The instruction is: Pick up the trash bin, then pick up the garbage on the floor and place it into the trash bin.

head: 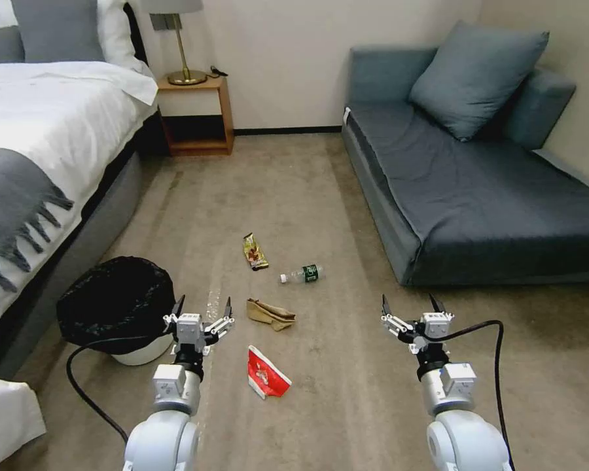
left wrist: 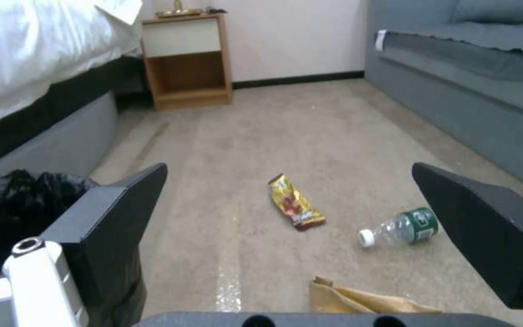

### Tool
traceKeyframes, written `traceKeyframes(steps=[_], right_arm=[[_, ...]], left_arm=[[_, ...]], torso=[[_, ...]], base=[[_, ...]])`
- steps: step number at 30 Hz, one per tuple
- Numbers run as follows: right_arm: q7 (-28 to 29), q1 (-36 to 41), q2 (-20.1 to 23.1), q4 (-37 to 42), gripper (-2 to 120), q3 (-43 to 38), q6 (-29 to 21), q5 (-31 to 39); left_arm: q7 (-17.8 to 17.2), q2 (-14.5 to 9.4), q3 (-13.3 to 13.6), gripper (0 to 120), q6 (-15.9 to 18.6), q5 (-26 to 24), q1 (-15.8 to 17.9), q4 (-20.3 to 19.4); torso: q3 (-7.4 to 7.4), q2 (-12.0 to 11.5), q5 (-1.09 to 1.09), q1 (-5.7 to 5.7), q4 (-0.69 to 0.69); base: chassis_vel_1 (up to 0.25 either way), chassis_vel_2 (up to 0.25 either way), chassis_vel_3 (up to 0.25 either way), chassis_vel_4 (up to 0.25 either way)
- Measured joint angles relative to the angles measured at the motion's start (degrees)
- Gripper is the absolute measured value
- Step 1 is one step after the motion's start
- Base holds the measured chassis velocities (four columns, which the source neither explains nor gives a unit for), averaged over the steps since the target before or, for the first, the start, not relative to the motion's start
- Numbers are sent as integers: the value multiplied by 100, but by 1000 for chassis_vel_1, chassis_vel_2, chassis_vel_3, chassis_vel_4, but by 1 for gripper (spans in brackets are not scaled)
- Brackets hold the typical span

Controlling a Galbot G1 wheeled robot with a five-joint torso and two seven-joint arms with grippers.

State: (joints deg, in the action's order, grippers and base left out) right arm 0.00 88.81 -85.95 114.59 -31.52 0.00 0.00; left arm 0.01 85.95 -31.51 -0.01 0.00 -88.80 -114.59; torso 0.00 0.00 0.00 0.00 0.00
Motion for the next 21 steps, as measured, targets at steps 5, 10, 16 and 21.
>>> traceKeyframes(steps=[5, 10, 16, 21], right_arm=[[0, 0, 0, 0, 100, 0, 0, 0], [0, 0, 0, 0, 100, 0, 0, 0], [0, 0, 0, 0, 100, 0, 0, 0], [0, 0, 0, 0, 100, 0, 0, 0]], left_arm=[[0, 0, 0, 100, 0, 0, 0, 0], [0, 0, 0, 100, 0, 0, 0, 0], [0, 0, 0, 100, 0, 0, 0, 0], [0, 0, 0, 100, 0, 0, 0, 0]], torso=[[0, 0, 0, 0, 0], [0, 0, 0, 0, 0], [0, 1, 0, 0, 0], [0, 1, 0, 0, 0]], base=[[0, 0, 0, 0], [0, 0, 0, 0], [0, 0, 0, 0], [0, 0, 0, 0]])
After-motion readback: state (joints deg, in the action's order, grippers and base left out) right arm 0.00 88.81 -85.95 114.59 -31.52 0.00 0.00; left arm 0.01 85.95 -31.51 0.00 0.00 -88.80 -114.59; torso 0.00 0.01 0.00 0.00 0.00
